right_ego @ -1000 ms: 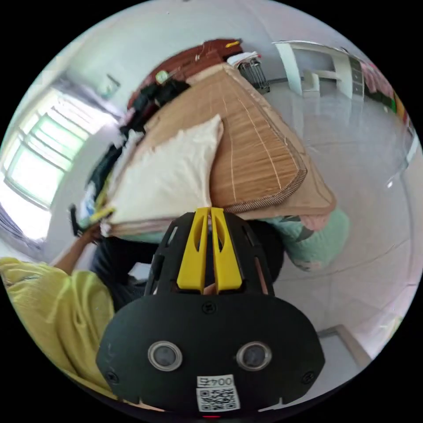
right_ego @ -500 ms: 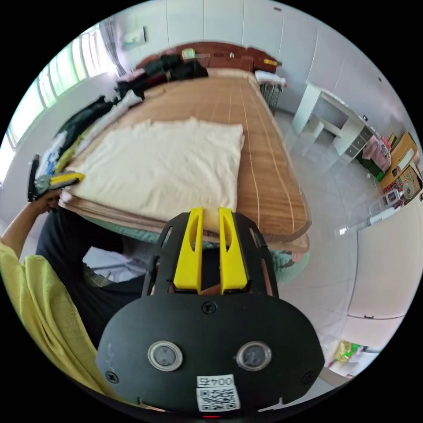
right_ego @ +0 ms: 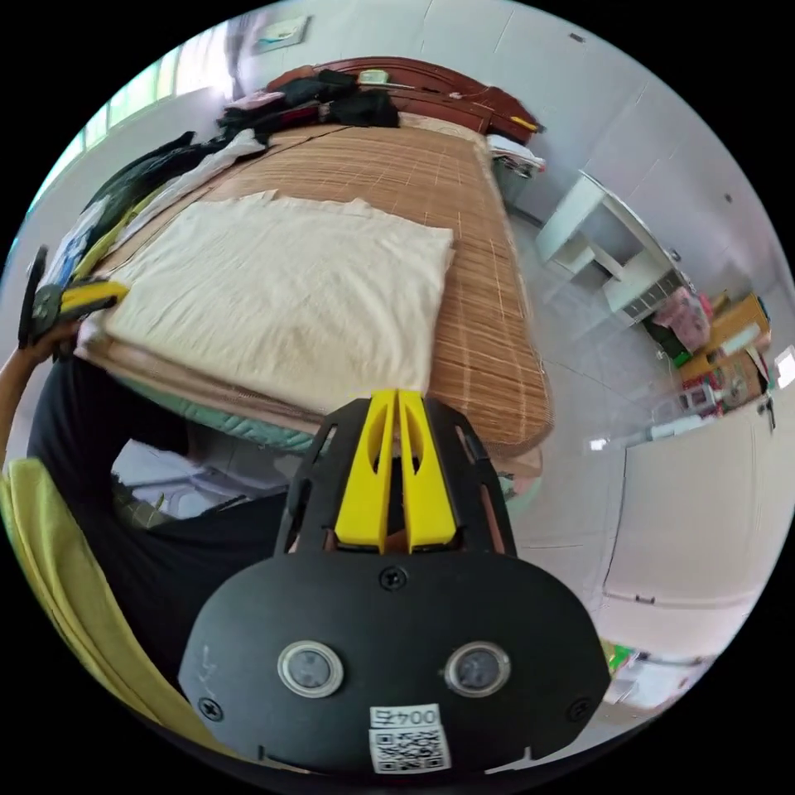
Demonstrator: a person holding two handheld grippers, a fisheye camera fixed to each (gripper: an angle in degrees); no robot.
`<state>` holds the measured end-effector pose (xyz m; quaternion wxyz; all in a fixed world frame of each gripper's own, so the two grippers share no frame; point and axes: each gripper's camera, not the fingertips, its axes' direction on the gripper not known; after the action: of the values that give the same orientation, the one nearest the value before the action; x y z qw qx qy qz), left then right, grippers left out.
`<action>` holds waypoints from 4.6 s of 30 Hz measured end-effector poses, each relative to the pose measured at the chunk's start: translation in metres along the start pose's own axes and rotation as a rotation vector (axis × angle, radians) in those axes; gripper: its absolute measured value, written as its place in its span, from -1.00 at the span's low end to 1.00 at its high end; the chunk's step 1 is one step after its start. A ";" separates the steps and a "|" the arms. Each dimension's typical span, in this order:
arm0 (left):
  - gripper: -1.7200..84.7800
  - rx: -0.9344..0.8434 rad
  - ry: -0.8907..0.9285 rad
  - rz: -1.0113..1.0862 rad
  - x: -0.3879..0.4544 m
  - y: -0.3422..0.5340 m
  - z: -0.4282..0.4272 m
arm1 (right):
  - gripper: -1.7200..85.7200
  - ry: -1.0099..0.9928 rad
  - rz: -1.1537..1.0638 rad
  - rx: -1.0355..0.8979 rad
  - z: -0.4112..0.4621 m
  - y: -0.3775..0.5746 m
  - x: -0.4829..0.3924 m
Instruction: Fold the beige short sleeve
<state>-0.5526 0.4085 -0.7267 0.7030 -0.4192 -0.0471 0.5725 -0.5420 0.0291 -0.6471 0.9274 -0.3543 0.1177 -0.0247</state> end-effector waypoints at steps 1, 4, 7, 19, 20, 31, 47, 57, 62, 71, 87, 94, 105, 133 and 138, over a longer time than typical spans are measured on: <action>-0.95 -0.005 0.007 -0.009 0.000 -0.001 0.000 | -0.94 0.015 0.065 0.040 -0.012 -0.001 0.009; -0.95 -0.003 -0.006 0.000 0.005 -0.001 0.000 | -0.91 -0.161 0.129 0.127 -0.041 -0.010 0.021; -0.95 0.012 -0.024 -0.001 0.012 0.002 -0.001 | -0.85 -0.199 0.026 0.118 -0.037 -0.028 -0.004; -0.95 -0.026 -0.023 -0.092 0.014 -0.008 0.002 | -0.83 -0.110 -0.081 0.035 -0.031 -0.045 -0.027; -0.95 -0.024 -0.026 -0.095 0.015 -0.009 0.002 | -0.83 -0.118 -0.107 -0.037 -0.015 -0.045 -0.034; -0.92 0.028 0.093 -0.177 -0.034 0.032 -0.050 | -0.82 -0.122 -0.063 -0.002 -0.011 -0.059 -0.031; -0.93 -0.146 -0.030 -0.074 -0.039 -0.042 -0.037 | -0.85 -0.155 -0.069 -0.070 0.011 -0.118 -0.024; -0.94 -0.604 -0.034 0.207 -0.013 -0.156 0.065 | -0.93 -0.239 -0.255 -0.359 0.046 -0.213 -0.019; -0.94 -0.605 0.018 0.268 -0.018 -0.173 0.076 | -0.95 -0.214 -0.370 -0.509 0.071 -0.260 -0.036; -0.95 -0.669 0.074 0.319 -0.024 -0.209 0.099 | -0.80 -0.371 -0.460 -0.717 0.104 -0.320 -0.048; -0.95 -0.617 -0.189 0.432 0.001 -0.232 0.121 | -0.81 -0.148 -0.477 -0.589 0.096 -0.310 -0.094; -0.96 -0.613 -0.077 0.439 -0.012 -0.252 0.097 | -0.81 -0.132 -0.505 -0.524 0.088 -0.297 -0.100; -0.96 -0.786 0.280 0.445 -0.077 -0.287 0.145 | -0.81 -0.143 -0.511 -0.537 0.090 -0.288 -0.102; -0.95 -0.856 0.359 0.392 -0.141 -0.280 0.147 | -0.81 -0.163 -0.511 -0.539 0.083 -0.238 -0.066; -0.95 -0.842 0.358 0.364 -0.150 -0.265 0.137 | -0.81 -0.117 -0.544 -0.542 0.081 -0.223 -0.064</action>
<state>-0.4750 0.3572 -0.4061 0.3582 -0.7601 -0.0790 0.5364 -0.5771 -0.0768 -0.4281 0.7650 -0.6054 -0.0313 -0.2173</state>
